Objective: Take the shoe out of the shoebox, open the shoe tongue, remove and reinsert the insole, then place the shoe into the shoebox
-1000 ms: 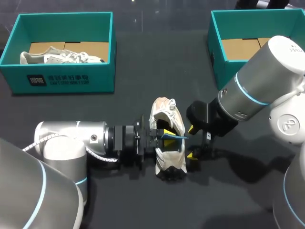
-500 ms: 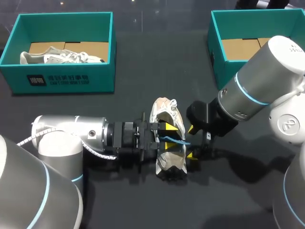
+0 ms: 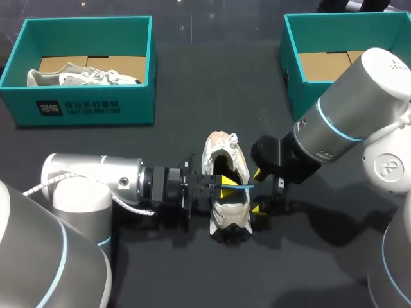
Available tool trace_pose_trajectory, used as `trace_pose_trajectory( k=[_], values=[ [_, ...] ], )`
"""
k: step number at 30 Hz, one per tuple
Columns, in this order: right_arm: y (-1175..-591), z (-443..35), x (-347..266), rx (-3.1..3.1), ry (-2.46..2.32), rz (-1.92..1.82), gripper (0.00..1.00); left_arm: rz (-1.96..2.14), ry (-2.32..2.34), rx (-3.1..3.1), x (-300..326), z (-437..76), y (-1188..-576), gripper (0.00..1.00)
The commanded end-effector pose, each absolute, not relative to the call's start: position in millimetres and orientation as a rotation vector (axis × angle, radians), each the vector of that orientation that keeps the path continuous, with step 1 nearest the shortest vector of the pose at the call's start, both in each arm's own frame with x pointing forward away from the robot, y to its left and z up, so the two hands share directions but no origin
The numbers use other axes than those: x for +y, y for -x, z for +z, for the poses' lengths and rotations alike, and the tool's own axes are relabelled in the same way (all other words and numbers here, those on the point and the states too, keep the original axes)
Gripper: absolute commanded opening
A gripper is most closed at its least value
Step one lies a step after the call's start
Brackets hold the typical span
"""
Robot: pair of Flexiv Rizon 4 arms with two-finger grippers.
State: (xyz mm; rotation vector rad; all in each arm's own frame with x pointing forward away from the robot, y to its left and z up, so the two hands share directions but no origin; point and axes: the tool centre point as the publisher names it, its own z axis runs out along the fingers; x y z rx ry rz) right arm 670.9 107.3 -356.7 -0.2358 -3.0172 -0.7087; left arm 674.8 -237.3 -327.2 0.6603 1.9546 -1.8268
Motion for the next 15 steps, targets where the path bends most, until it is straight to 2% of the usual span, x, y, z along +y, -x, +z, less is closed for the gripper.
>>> trace_pose_trajectory(
  k=[1,12,13,14,15],
  values=[
    [-669,-357,108,-3.020,0.238,-0.707,1.00,-1.811,-0.655,1.955,-244,-337,-682,0.00],
    [-669,-357,108,-3.020,0.238,-0.707,1.00,-1.807,-0.608,2.005,-238,-339,-692,0.00],
    [-669,-357,108,-3.020,0.238,-0.707,1.00,-1.817,-0.612,2.003,-238,-336,-690,0.17],
    [-669,-357,108,-3.020,0.238,-0.707,1.00,-1.826,-0.617,1.999,-237,-332,-687,0.25],
    [-669,-357,108,-3.020,0.238,-0.707,1.00,-1.833,-0.622,1.995,-237,-329,-685,0.28]
  ],
)
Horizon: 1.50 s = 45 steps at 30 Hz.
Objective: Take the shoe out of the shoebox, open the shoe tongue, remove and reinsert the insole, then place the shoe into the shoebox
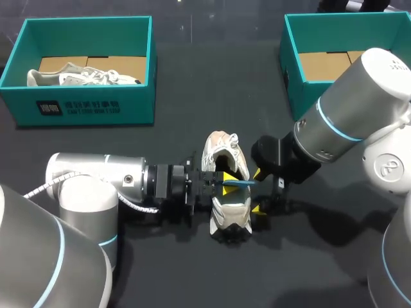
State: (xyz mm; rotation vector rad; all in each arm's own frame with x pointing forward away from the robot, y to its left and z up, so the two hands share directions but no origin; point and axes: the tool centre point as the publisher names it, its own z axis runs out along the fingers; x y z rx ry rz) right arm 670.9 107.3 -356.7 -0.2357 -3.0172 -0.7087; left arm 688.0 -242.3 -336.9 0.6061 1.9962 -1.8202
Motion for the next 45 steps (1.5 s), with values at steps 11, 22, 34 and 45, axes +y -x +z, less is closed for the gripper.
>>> trace_pose_trajectory(
  k=[11,22,34,45],
  values=[
    [-669,-357,108,-3.020,0.238,-0.707,1.00,-1.884,-0.712,1.970,-243,-306,-661,0.19],
    [-669,-357,108,-3.020,0.238,-0.707,1.00,-1.731,-0.727,2.042,-245,-327,-673,0.00],
    [-669,-357,108,-3.020,0.238,-0.707,1.00,-1.640,-0.692,2.056,-240,-351,-696,0.00],
    [-669,-357,108,-3.020,0.238,-0.707,1.00,-1.796,-0.668,2.056,-238,-321,-677,0.49]
  ],
)
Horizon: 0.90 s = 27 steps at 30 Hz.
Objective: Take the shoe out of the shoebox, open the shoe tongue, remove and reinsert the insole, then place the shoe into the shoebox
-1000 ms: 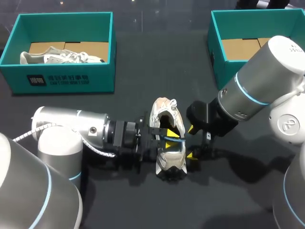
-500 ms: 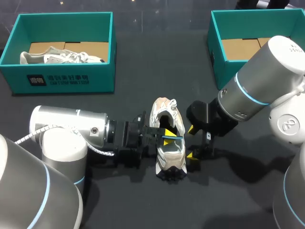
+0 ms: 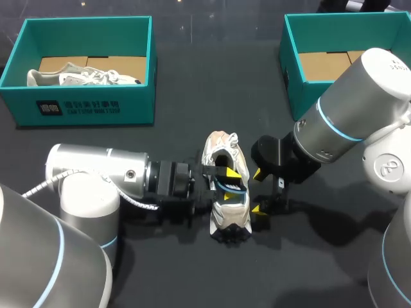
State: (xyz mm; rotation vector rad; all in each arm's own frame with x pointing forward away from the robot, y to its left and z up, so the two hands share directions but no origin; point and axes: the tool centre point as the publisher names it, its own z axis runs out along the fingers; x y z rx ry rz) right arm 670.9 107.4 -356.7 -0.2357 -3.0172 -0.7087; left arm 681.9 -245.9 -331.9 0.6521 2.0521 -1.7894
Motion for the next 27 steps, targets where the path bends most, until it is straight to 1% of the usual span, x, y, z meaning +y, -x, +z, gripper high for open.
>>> trace_pose_trajectory(
  k=[1,3,4,5,7,8,9,10,11,27],
  values=[
    [-669,-357,108,-3.020,0.238,-0.707,1.00,-1.806,-0.674,2.053,-238,-318,-674,0.48],
    [-669,-357,108,-3.020,0.238,-0.707,1.00,-1.819,-0.700,2.040,-239,-312,-667,0.46],
    [-669,-357,108,-3.020,0.238,-0.707,1.00,-1.819,-0.713,2.035,-239,-311,-665,0.42],
    [-669,-357,108,-3.020,0.238,-0.707,1.00,-1.821,-0.727,2.031,-240,-309,-663,0.40],
    [-669,-357,108,-3.020,0.238,-0.707,1.00,-1.821,-0.749,2.028,-240,-308,-658,0.38],
    [-669,-357,108,-3.020,0.238,-0.707,1.00,-1.819,-0.757,2.028,-241,-308,-658,0.36],
    [-669,-357,108,-3.020,0.238,-0.707,1.00,-1.812,-0.764,2.028,-241,-308,-657,0.28],
    [-669,-357,108,-3.020,0.238,-0.707,1.00,-1.801,-0.768,2.030,-242,-309,-657,0.05],
    [-669,-357,108,-3.020,0.238,-0.707,1.00,-1.790,-0.770,2.035,-243,-312,-658,0.00],
    [-669,-357,108,-3.020,0.238,-0.707,1.00,-1.605,-0.751,2.091,-246,-351,-685,0.00]
  ],
)
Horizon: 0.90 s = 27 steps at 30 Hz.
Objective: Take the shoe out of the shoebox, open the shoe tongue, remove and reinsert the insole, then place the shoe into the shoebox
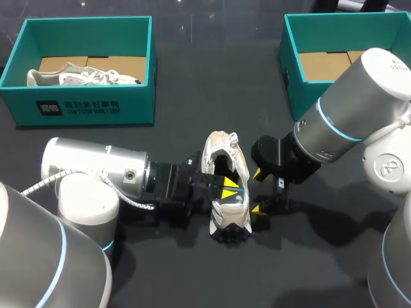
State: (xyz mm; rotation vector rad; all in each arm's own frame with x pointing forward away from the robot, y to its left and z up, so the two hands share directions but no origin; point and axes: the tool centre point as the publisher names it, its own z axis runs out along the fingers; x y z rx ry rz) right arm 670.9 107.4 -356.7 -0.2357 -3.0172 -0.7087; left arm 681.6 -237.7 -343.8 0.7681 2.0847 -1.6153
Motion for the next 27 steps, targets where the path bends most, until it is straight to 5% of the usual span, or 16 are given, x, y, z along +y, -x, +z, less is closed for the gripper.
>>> trace_pose_trajectory(
  k=[1,5,7,10,18,27],
  values=[
    [-669,-357,108,-3.020,0.238,-0.707,1.00,-1.605,-0.748,2.093,-246,-351,-686,0.00],
    [-669,-357,108,-3.020,0.238,-0.707,1.00,-1.664,-0.726,2.109,-244,-342,-685,0.00],
    [-669,-357,108,-3.020,0.238,-0.707,1.00,-1.690,-0.730,2.120,-242,-338,-682,0.37],
    [-669,-357,108,-3.020,0.238,-0.707,1.00,-1.715,-0.729,2.133,-240,-331,-680,0.46],
    [-669,-357,108,-3.020,0.238,-0.707,1.00,-1.734,-0.772,2.167,-236,-316,-673,0.62],
    [-669,-352,102,-3.026,0.247,-0.701,1.00,-1.669,-0.857,2.219,-231,-311,-672,0.56]
  ],
)
